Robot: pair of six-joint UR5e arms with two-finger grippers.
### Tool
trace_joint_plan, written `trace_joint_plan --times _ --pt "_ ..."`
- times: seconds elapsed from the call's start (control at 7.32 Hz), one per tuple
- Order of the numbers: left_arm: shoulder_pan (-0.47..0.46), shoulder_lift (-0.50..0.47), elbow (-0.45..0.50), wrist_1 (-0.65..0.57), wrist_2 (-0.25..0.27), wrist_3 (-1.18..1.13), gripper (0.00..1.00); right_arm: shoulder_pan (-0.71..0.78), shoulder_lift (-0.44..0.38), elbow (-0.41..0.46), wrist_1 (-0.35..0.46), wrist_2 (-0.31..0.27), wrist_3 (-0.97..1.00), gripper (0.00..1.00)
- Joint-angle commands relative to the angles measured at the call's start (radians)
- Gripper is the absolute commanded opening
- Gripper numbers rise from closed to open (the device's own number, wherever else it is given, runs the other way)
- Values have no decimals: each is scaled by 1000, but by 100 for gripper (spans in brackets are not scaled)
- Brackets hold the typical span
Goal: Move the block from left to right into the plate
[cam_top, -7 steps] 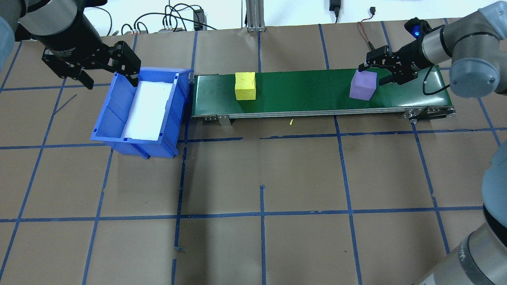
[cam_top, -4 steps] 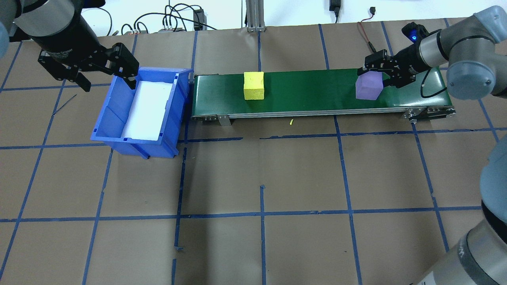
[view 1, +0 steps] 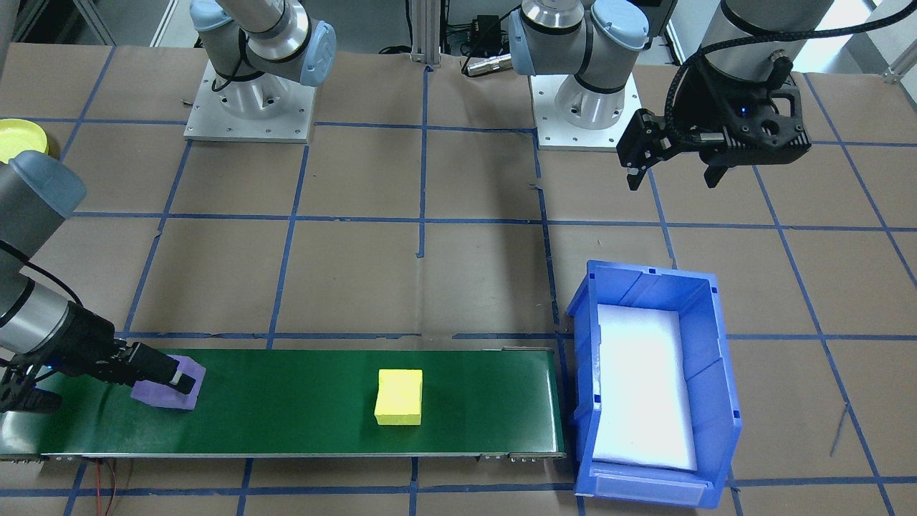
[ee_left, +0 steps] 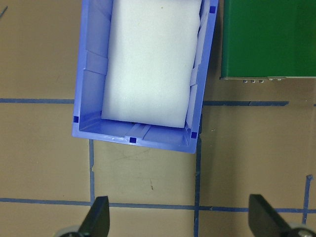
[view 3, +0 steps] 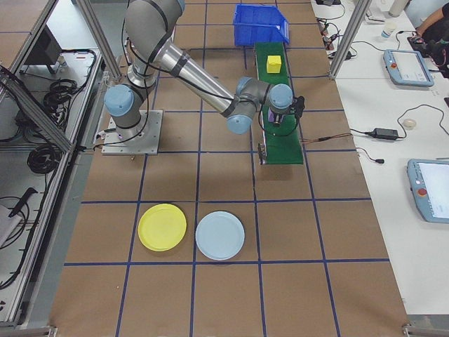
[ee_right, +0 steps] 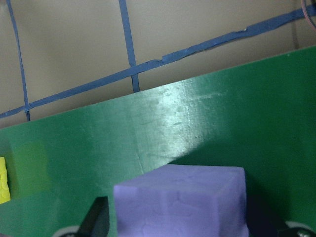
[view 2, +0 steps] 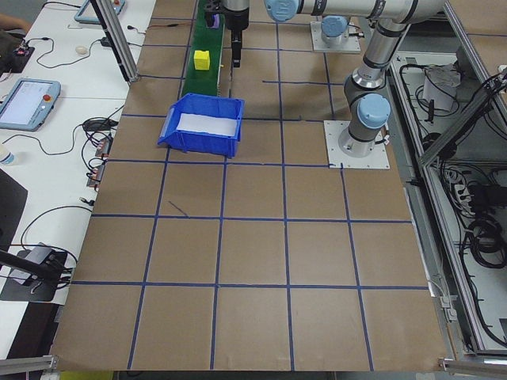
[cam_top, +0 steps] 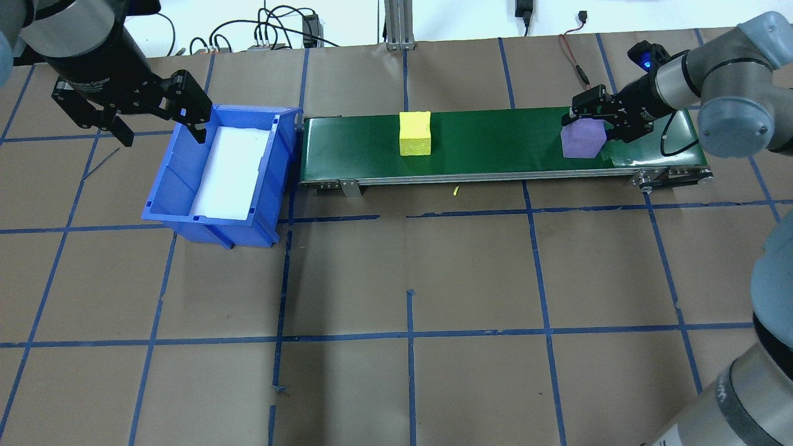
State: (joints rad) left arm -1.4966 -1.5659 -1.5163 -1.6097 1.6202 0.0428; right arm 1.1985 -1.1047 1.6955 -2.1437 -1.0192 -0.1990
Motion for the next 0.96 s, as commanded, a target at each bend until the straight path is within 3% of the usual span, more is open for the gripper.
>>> trace_joint_plan --times 0.0,0.14,0.27,0.55,0.82 --pt "-2 6 -5 1 -3 -1 100 0 -3 3 2 -53 -57 81" --pt "-2 6 -5 2 -3 -1 100 0 -4 -3 5 -58 -77 64" --pt "-2 6 -5 2 -3 -1 100 0 -10 -13 10 -112 -95 51" --pt "-1 6 -7 2 -3 0 100 -13 -17 -94 79 -232 -173 47" --pt "-2 6 -7 8 -3 0 100 -127 -24 -105 84 -333 -384 47"
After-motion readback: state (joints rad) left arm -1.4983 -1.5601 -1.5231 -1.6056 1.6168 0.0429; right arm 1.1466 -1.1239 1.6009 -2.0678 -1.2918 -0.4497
